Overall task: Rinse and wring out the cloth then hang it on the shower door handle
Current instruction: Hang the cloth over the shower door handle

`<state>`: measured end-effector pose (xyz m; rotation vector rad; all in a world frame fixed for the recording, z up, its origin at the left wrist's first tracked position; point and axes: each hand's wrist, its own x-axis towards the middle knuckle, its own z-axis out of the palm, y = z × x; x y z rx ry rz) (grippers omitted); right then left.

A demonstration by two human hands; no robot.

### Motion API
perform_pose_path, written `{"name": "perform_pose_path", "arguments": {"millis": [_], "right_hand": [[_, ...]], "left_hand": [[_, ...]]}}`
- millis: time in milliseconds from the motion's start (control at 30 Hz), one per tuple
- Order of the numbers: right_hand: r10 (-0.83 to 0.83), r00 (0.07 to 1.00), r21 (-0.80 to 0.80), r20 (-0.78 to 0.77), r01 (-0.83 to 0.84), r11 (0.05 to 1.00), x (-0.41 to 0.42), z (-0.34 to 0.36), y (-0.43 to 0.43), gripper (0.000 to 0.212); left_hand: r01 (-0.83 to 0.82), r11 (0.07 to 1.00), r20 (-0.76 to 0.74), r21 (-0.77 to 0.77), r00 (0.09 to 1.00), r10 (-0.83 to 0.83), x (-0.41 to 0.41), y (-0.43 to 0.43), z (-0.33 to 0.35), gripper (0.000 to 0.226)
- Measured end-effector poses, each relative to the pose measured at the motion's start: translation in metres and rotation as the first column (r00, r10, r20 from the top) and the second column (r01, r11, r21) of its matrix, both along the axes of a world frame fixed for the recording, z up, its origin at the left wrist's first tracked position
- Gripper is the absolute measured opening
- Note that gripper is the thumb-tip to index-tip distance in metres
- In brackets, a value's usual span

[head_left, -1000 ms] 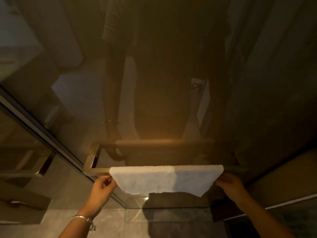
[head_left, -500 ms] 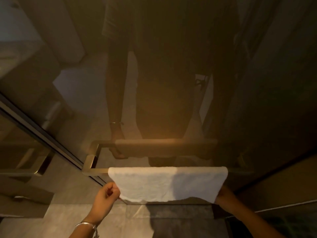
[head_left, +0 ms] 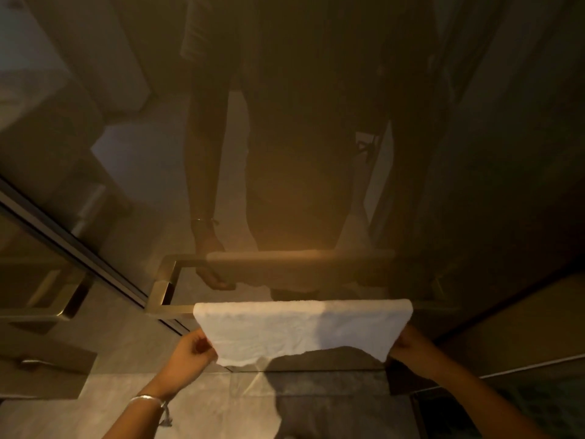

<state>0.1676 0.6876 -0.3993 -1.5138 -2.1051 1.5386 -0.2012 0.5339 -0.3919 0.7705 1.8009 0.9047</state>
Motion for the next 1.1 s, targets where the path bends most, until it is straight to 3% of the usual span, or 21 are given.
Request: {"name": "perform_pose_path", "arguments": {"millis": [100, 200, 300, 400, 467, 533, 633, 733, 867, 1033, 1100], "right_hand": [[0.156, 0.982, -0.195, 0.109, -0.133, 0.972, 0.001, 0.012, 0.0, 0.04], [0.164, 0.986, -0.304, 0.037, -0.145, 0.941, -0.003, 0.02, -0.002, 0.041], [0.048, 0.999, -0.285, -0.022, -0.052, 0.957, -0.006, 0.016, -0.002, 0.038], [-0.097, 0.995, -0.211, 0.016, 0.098, 0.972, -0.012, 0.012, -0.002, 0.038], [-0.226, 0.974, -0.123, -0.01, 0.223, 0.967, -0.01, 0.015, -0.007, 0.026], [-0.2, 0.98, -0.032, 0.011, 0.201, 0.979, -0.005, 0.015, -0.018, 0.01], [-0.165, 0.986, -0.003, 0.028, 0.166, 0.986, -0.002, 0.011, -0.038, 0.03], [-0.153, 0.983, 0.035, 0.1, 0.15, 0.988, -0.008, 0.005, -0.031, 0.042], [-0.068, 0.988, 0.008, 0.138, 0.068, 0.998, -0.007, 0.0, -0.029, 0.019], [-0.191, 0.972, 0.118, 0.137, 0.175, 0.977, -0.001, -0.009, -0.037, 0.029], [-0.18, 0.976, 0.105, 0.126, 0.168, 0.98, 0.003, -0.011, -0.04, 0.026]], "left_hand": [[0.229, 0.969, 0.049, -0.093, 0.973, -0.226, -0.012, 0.001, 0.012, 0.044], [0.301, 0.947, -0.017, -0.114, 0.952, -0.305, -0.011, 0.005, 0.018, 0.043], [0.309, 0.95, -0.087, -0.043, 0.946, -0.311, 0.0, 0.01, 0.023, 0.038], [0.243, 0.968, -0.125, 0.055, 0.964, -0.235, -0.001, 0.013, 0.032, 0.031], [0.197, 0.973, -0.17, 0.124, 0.97, -0.174, -0.004, 0.011, 0.033, 0.022], [0.172, 0.975, -0.187, 0.142, 0.972, -0.144, 0.001, 0.004, 0.025, 0.013], [0.22, 0.972, -0.126, 0.083, 0.97, -0.209, 0.015, -0.009, 0.01, 0.014], [0.243, 0.969, -0.179, 0.041, 0.956, -0.232, 0.009, -0.006, 0.006, 0.006], [0.29, 0.957, -0.229, -0.027, 0.93, -0.288, 0.006, -0.011, -0.003, 0.022], [0.21, 0.977, -0.325, 0.042, 0.927, -0.186, 0.009, -0.021, -0.009, 0.018], [0.262, 0.965, -0.314, -0.003, 0.916, -0.25, 0.007, -0.025, -0.007, 0.019]]}}
